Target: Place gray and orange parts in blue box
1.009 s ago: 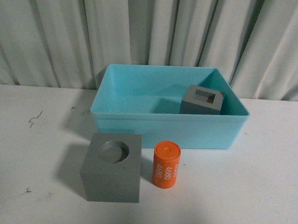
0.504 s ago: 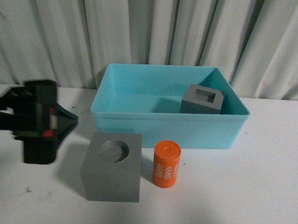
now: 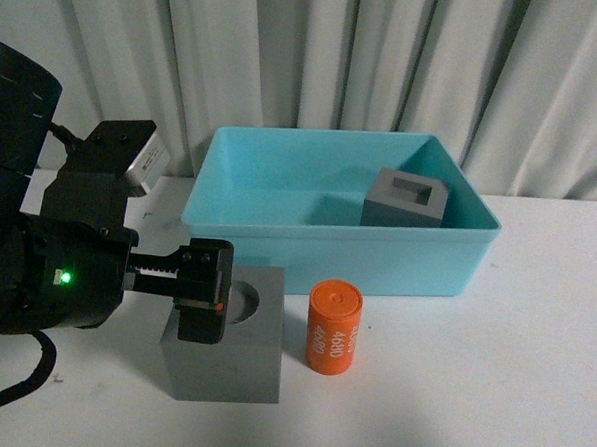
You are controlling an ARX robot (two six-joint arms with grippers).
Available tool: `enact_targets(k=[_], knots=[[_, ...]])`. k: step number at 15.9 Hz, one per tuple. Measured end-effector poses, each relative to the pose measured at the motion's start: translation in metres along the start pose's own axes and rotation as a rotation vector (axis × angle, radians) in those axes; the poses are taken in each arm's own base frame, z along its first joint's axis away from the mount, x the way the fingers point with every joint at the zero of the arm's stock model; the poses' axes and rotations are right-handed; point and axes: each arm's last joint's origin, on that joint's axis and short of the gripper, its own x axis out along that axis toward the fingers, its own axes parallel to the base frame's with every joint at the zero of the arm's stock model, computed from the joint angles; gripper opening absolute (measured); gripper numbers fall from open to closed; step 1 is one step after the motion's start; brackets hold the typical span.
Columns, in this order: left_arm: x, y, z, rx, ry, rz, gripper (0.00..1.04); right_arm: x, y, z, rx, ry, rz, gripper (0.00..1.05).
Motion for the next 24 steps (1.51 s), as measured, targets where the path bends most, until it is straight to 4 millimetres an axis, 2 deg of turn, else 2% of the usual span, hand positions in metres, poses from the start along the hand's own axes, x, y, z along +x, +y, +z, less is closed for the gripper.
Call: enact_targets(k=[5, 18, 24], knots=[[0.016, 0.013, 0.0, -0.001, 0.02, 0.013, 0.98, 0.0, 0.0, 0.0, 0.0, 0.0, 0.0, 0.98], [0.038, 0.004, -0.005, 0.022, 0.051, -0.013, 0.97, 0.0, 0.0, 0.0, 0.0, 0.0, 0.0, 0.98], [0.035, 0.003, -0.005, 0.015, 0.041, -0.019, 0.38, 0.0, 0.0, 0.0, 0.0, 0.0, 0.0, 0.98]])
